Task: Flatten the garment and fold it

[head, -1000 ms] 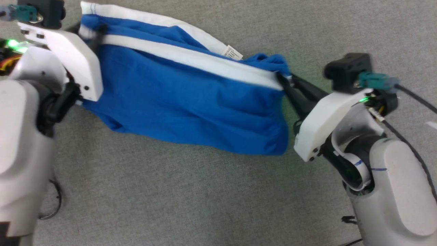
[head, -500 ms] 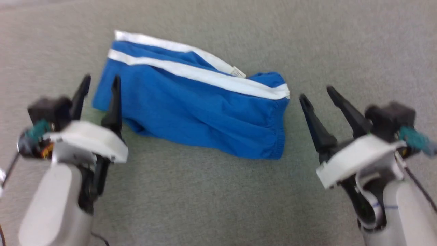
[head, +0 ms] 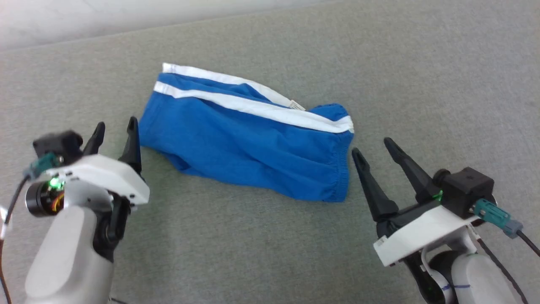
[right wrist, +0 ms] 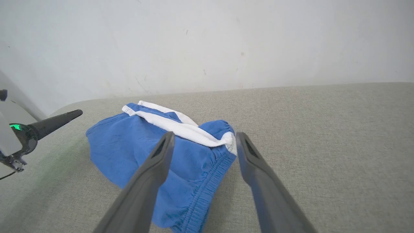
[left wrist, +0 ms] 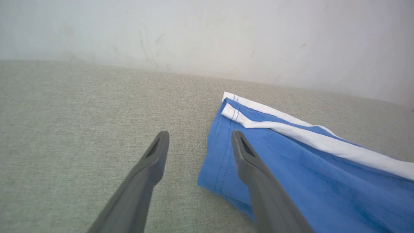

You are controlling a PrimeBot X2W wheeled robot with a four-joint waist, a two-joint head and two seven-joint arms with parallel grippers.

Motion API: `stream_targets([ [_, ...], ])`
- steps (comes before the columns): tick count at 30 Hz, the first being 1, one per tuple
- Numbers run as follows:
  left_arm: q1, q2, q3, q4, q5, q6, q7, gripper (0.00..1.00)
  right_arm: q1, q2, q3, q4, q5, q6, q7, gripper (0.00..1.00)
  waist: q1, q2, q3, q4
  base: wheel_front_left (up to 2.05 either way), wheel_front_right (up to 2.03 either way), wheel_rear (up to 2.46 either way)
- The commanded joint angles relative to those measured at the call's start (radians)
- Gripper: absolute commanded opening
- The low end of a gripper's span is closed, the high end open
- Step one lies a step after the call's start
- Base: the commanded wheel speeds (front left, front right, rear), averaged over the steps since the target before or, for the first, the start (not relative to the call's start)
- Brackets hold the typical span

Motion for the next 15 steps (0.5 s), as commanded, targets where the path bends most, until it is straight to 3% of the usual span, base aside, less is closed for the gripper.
stream_targets([
  [1, -0.042, -0.003, -0.001, 0.037, -0.013, -0.019, 0.018, 1.0, -0.019, 0.003, 0.009, -0.006, 0.007, -0.002, -0.006, 1.0, 0.0002, 0.0, 0.037, -0.035, 0.0, 0.0, 0.0],
  [14, -0.099, 0.0, -0.077, 0.197, -0.072, -0.044, 0.321, 1.0, -0.033, 0.003, 0.036, 0.002, 0.021, -0.002, -0.019, 1.0, 0.0002, 0.0, 0.072, -0.082, 0.0, 0.0, 0.0],
  [15, -0.095, -0.002, -0.085, 0.196, -0.08, -0.051, 0.347, 0.71, -0.032, 0.003, 0.038, 0.002, 0.023, -0.002, -0.019, 1.0, 0.0002, 0.0, 0.071, -0.083, 0.0, 0.0, 0.0],
])
